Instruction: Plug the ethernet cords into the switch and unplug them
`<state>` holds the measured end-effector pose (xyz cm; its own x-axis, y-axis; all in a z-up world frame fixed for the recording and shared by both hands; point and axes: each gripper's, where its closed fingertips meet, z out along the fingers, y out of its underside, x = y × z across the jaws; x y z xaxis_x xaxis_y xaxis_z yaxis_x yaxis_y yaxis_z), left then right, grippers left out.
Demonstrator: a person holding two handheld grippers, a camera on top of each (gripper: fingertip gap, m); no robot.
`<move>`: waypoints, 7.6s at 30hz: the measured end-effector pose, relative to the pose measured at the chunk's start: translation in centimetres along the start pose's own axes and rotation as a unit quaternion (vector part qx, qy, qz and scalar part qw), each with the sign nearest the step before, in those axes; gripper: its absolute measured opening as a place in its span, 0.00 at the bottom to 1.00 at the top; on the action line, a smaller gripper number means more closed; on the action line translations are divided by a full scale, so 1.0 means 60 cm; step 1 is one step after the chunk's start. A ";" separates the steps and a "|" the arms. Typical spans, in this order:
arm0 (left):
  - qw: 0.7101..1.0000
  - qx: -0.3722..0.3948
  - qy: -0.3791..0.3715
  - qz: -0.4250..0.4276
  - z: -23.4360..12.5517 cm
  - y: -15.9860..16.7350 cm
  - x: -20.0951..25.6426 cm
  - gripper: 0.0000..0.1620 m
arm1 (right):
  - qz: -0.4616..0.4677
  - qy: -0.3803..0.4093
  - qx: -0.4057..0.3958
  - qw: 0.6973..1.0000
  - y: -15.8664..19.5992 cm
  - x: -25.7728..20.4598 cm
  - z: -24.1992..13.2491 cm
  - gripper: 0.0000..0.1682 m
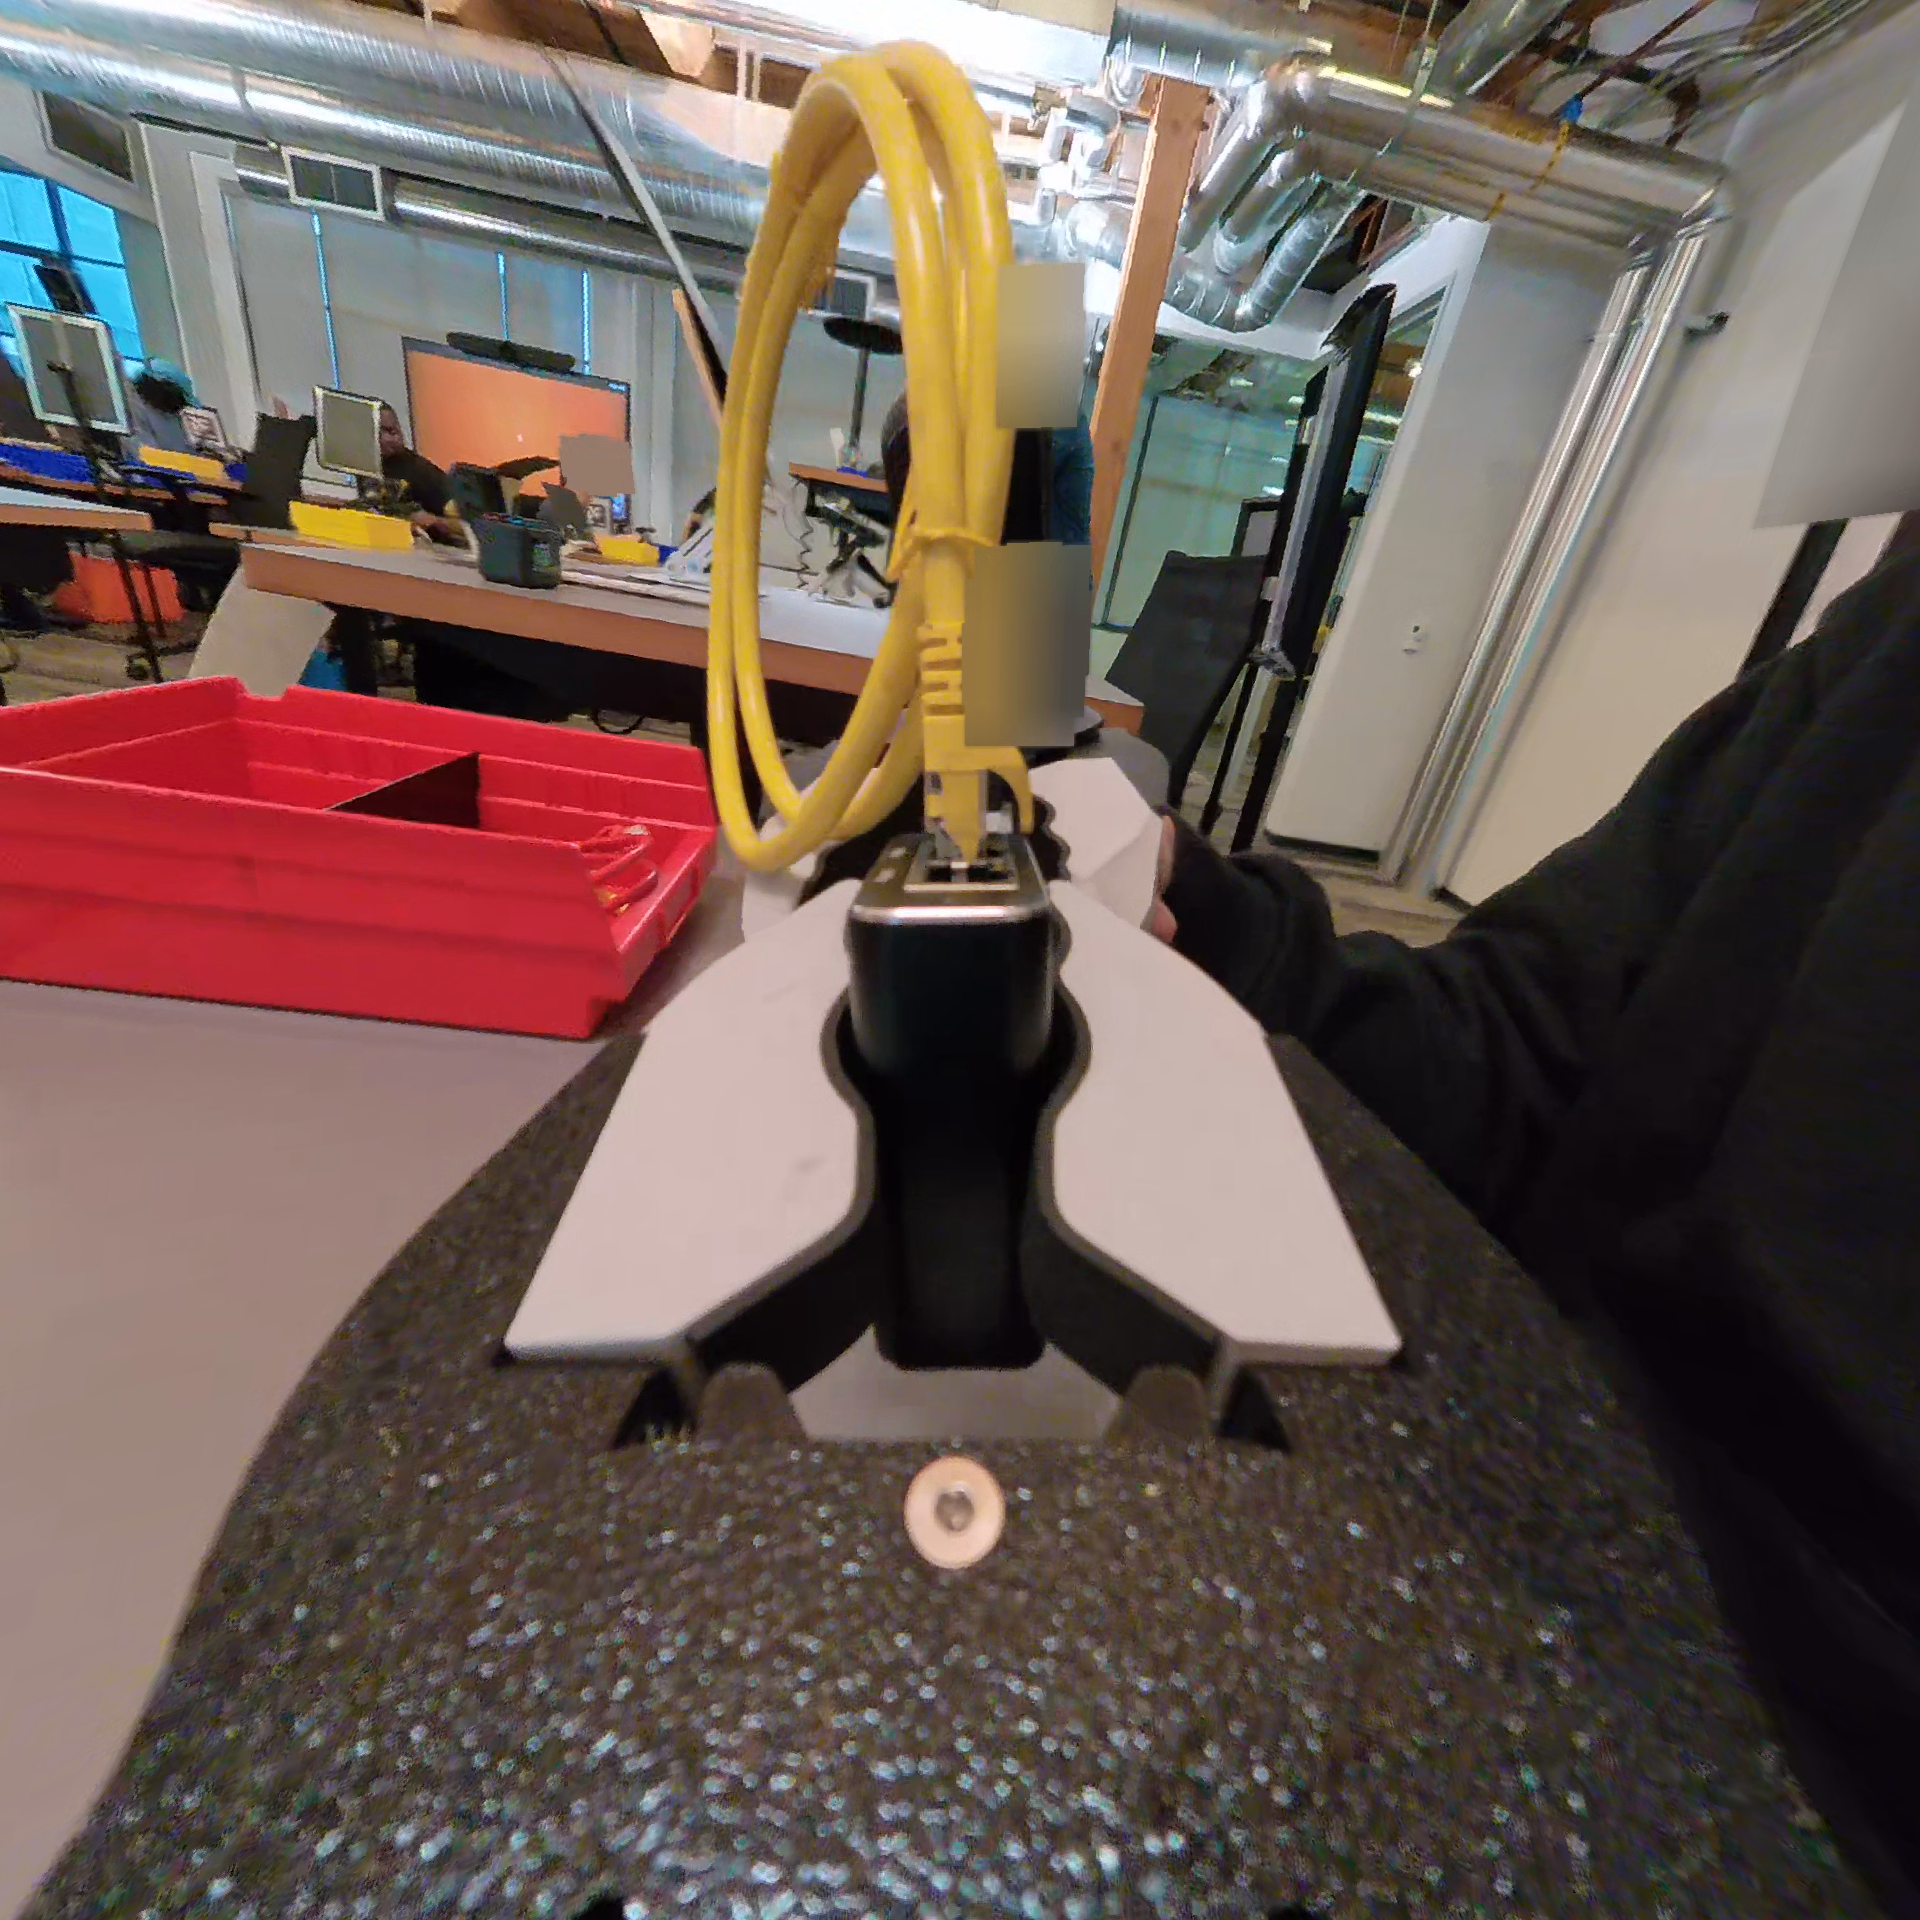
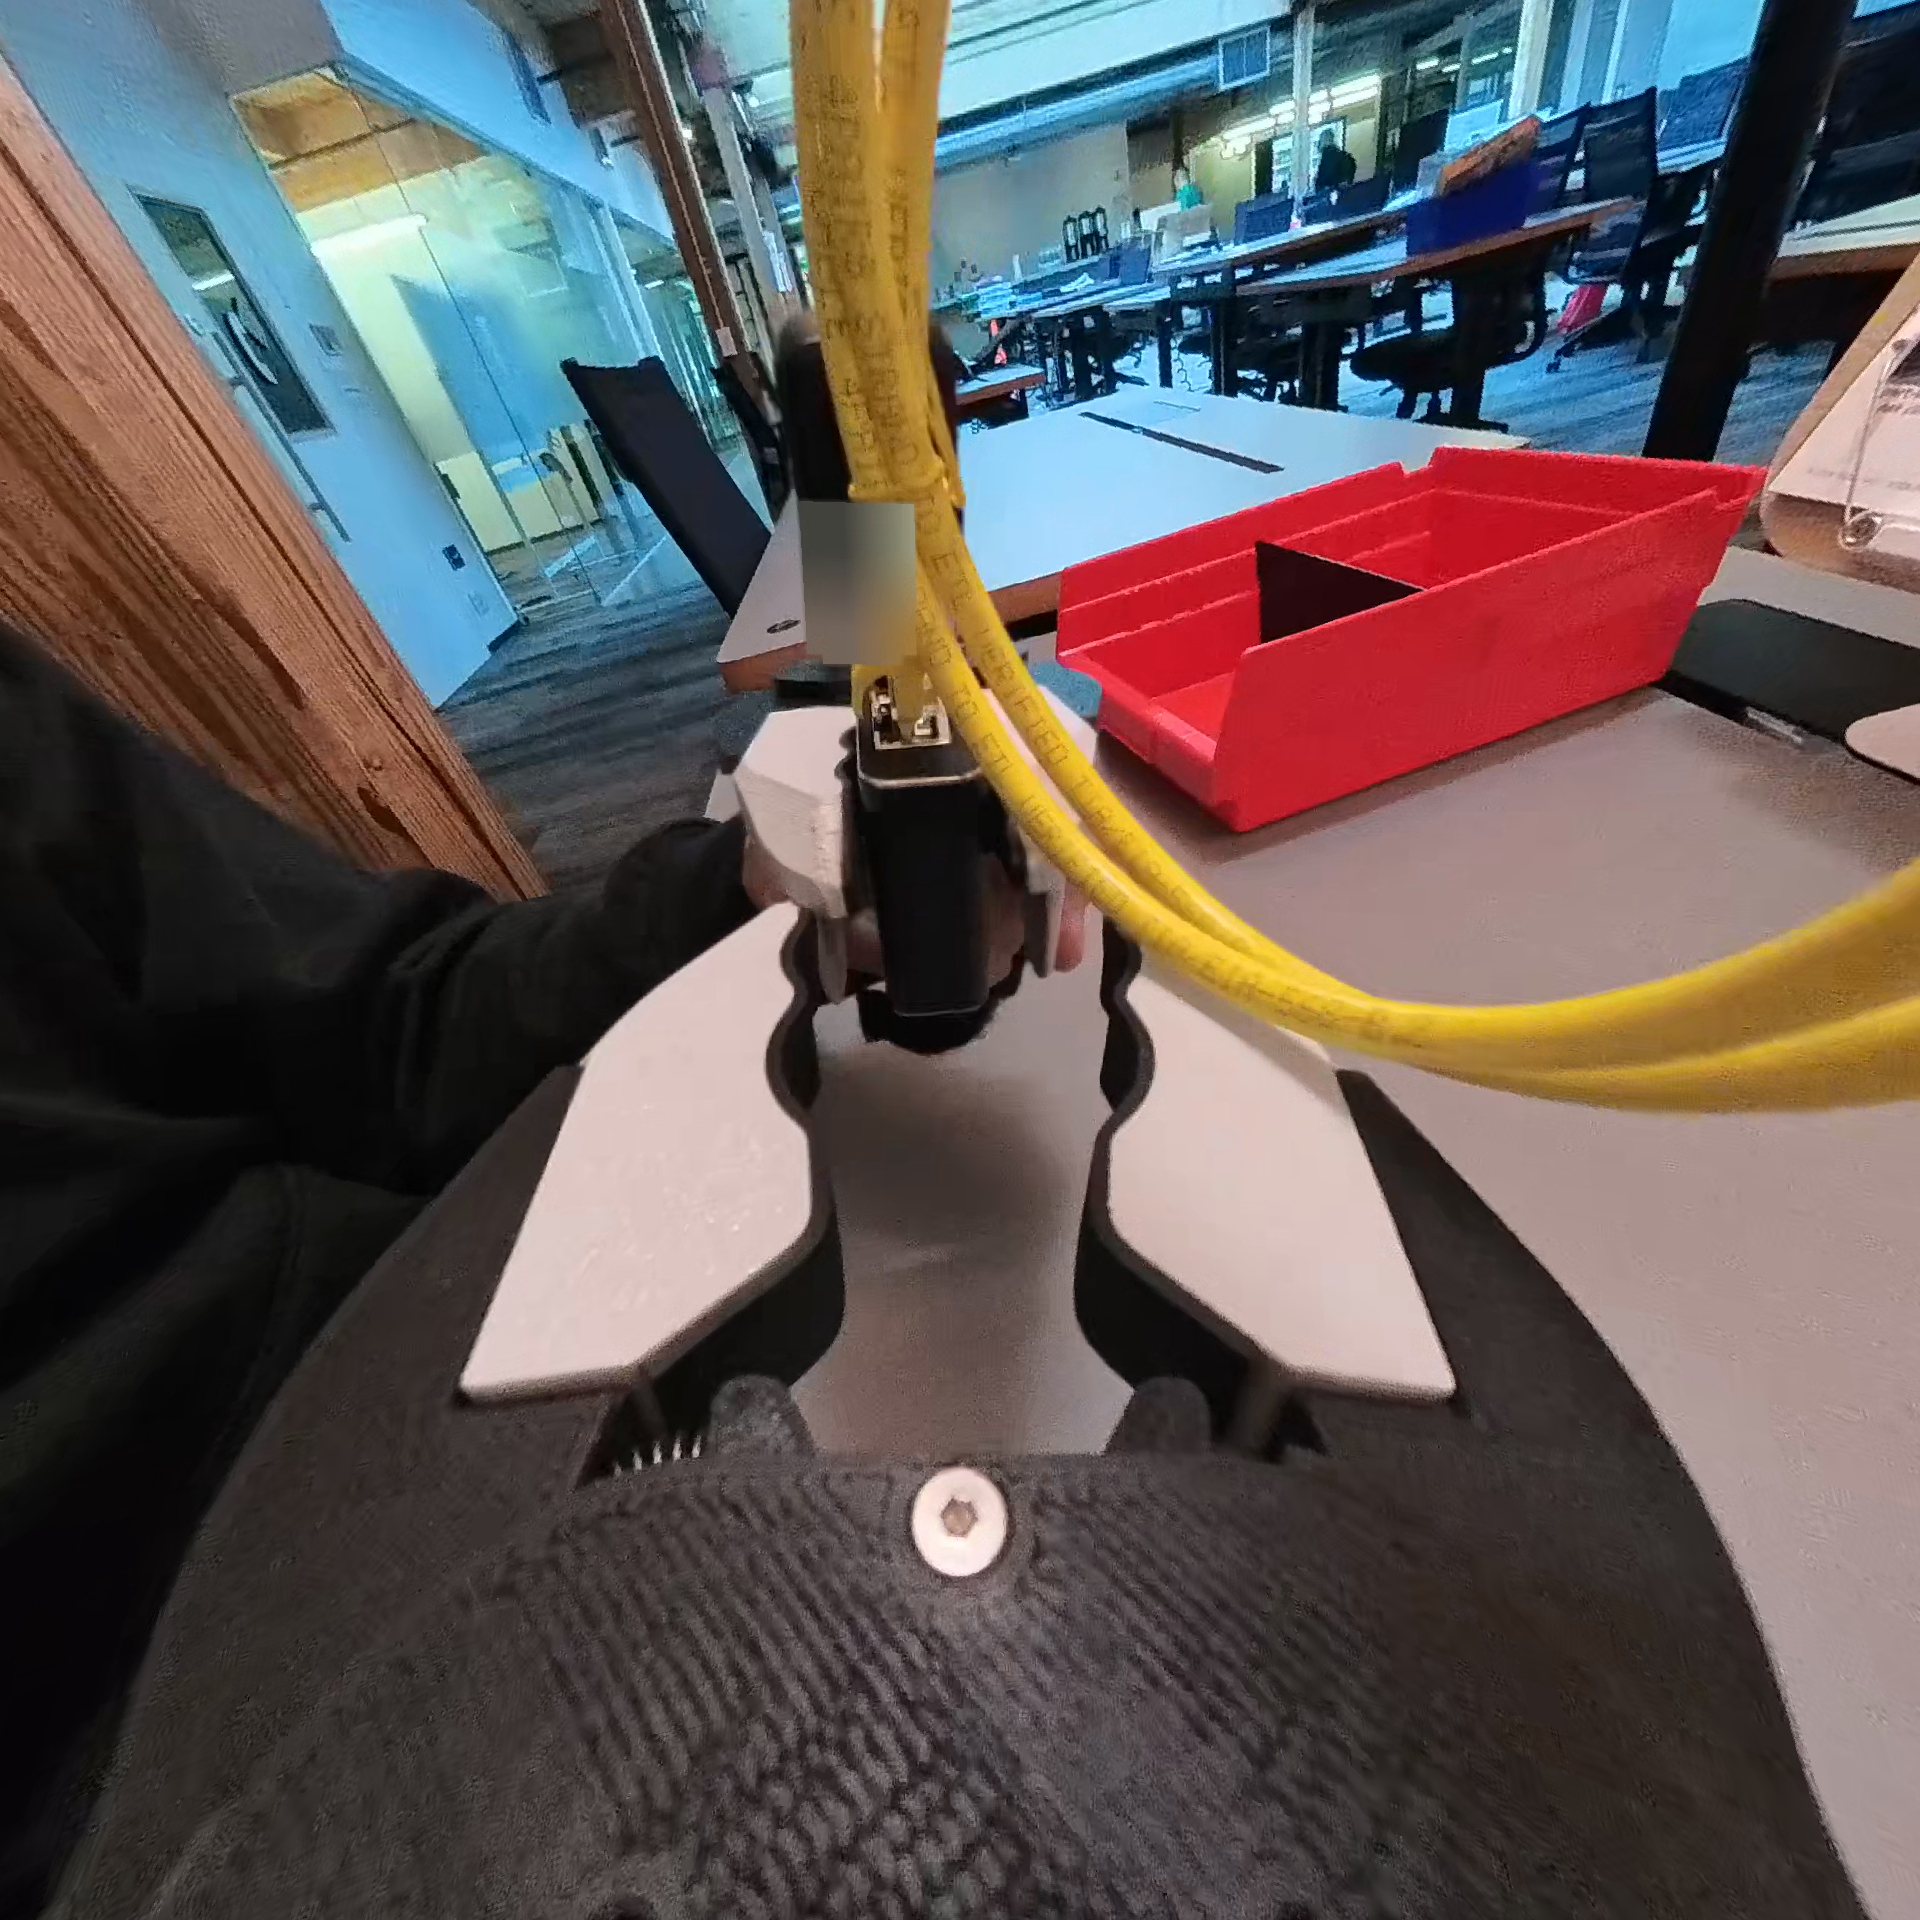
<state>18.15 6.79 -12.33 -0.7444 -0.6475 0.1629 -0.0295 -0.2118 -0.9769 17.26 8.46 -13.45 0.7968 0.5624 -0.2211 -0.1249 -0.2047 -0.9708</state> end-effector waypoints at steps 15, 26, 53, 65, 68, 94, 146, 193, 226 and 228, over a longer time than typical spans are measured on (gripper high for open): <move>0.998 0.018 0.065 -0.012 -0.018 0.001 0.028 0.17 | -0.027 -0.010 0.035 0.999 -0.019 -0.009 -0.007 0.28; 0.998 -0.042 0.036 -0.008 0.008 0.032 0.019 0.17 | -0.065 -0.005 0.029 0.997 -0.020 -0.022 0.024 0.22; 0.991 -0.125 -0.007 -0.045 0.025 0.061 0.008 0.17 | -0.029 -0.028 0.073 0.997 -0.036 -0.020 0.006 0.09; 0.993 -0.112 -0.043 -0.014 0.022 0.056 -0.009 0.21 | -0.008 -0.025 0.092 0.995 -0.038 -0.014 0.011 0.08; 0.992 -0.100 -0.077 0.004 0.023 0.047 -0.021 0.25 | 0.007 -0.018 0.108 0.994 -0.045 -0.009 0.011 0.09; 0.976 -0.197 -0.092 -0.021 -0.007 0.066 -0.020 0.17 | 0.072 -0.035 0.140 0.987 -0.039 -0.003 0.015 0.08; 0.976 -0.200 -0.026 -0.081 0.005 0.097 -0.003 0.17 | -0.012 -0.035 0.090 0.995 -0.011 -0.009 0.025 0.09; 0.982 -0.178 -0.055 -0.038 0.017 0.105 -0.024 0.17 | 0.009 -0.032 0.090 0.995 -0.010 0.007 0.006 0.09; 0.984 -0.168 -0.014 -0.051 0.012 0.101 -0.009 0.17 | -0.005 -0.022 0.071 0.997 -0.009 -0.001 0.012 0.09; 0.982 -0.186 -0.032 -0.021 0.004 0.105 -0.017 0.17 | -0.005 -0.006 0.056 0.998 -0.005 0.001 0.016 0.09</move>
<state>18.87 5.91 -18.60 -0.6948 -0.6904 0.2014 -0.3105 0.0354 -0.9499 16.79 9.34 -13.29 0.7910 0.5744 -0.2109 -0.1827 -0.1072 -0.9773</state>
